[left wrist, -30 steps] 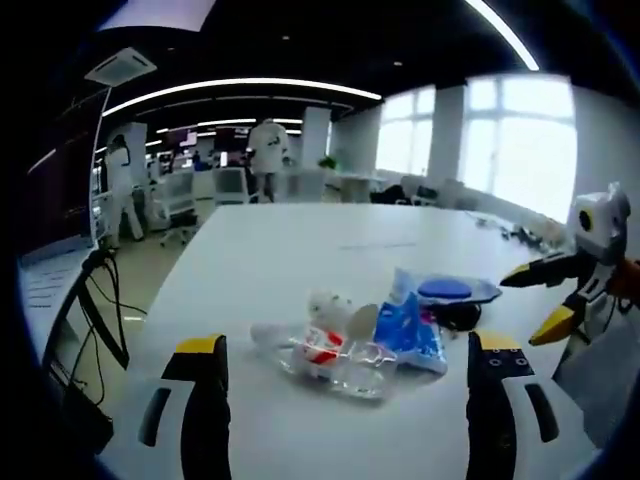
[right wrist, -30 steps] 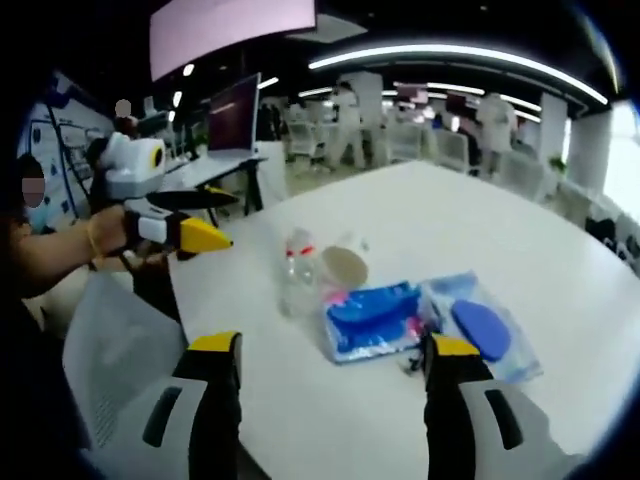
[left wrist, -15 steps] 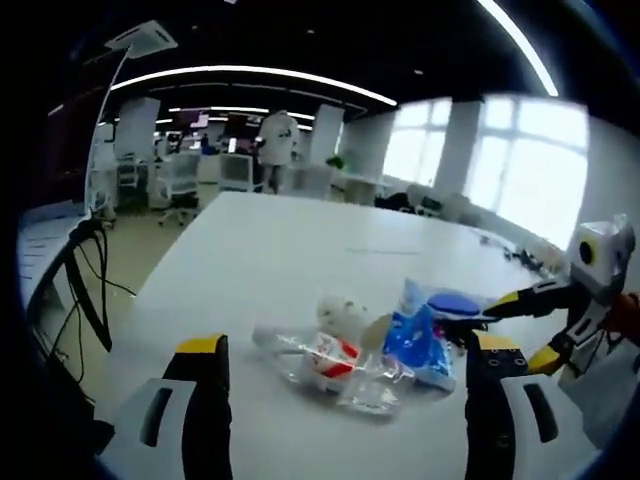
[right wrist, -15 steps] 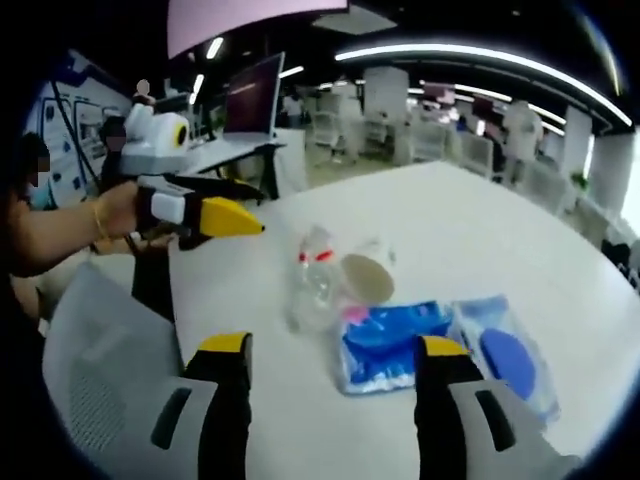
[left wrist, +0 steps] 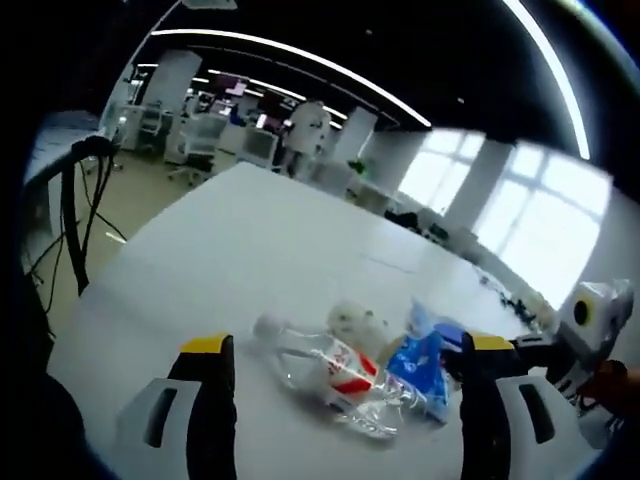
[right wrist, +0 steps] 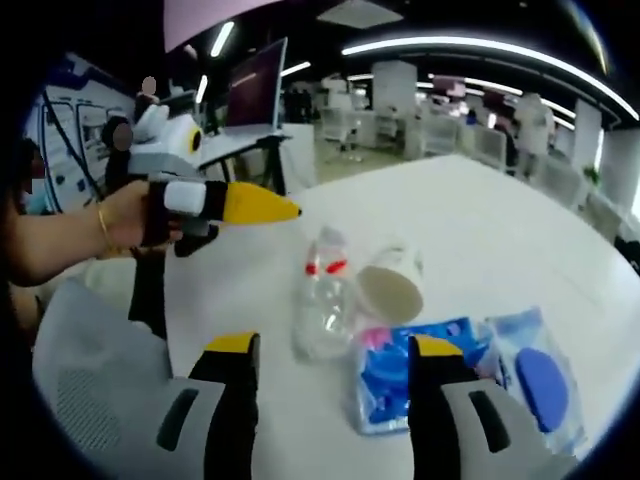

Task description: Arrange the tabletop items into an orderly group along one side of the table until the central work area is clear of visible clutter.

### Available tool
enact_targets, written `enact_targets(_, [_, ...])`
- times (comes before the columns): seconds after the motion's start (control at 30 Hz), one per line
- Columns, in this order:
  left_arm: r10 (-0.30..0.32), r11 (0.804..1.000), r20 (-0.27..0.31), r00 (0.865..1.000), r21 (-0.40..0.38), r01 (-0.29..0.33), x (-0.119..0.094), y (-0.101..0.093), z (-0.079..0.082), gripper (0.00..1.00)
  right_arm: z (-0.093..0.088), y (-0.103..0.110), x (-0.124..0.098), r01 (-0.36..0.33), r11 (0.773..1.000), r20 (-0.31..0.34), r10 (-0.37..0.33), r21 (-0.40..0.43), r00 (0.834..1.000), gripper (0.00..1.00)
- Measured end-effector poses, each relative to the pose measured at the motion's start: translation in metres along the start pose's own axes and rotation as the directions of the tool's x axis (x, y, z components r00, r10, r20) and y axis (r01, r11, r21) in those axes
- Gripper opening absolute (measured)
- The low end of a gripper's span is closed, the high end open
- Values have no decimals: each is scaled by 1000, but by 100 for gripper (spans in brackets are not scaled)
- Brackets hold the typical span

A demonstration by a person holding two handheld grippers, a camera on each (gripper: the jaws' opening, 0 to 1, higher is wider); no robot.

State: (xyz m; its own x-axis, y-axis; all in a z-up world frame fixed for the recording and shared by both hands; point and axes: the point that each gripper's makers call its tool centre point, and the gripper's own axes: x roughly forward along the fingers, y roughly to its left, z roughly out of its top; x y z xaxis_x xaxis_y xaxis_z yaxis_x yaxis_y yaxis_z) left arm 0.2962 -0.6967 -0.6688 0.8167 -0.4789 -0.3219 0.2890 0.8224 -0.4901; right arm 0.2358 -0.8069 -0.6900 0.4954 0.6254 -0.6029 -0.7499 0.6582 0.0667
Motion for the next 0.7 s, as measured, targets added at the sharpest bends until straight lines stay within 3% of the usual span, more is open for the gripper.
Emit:
enact_targets(0.2, [1,985,-4,1000,-175,-2,10,15,-4,86,-4,-1,19,13,1000,-38,-14,-23,999,56])
enact_targets(0.6, [3,967,1,1000,-254,-3,29,30,-8,80,-5,-2,45,-3,1000,-44,4,19,999,51])
enact_targets(0.7, [-1,945,22,1000,-327,9,35,34,-9,78,-6,-1,52,-7,1000,-48,8,22,999,49])
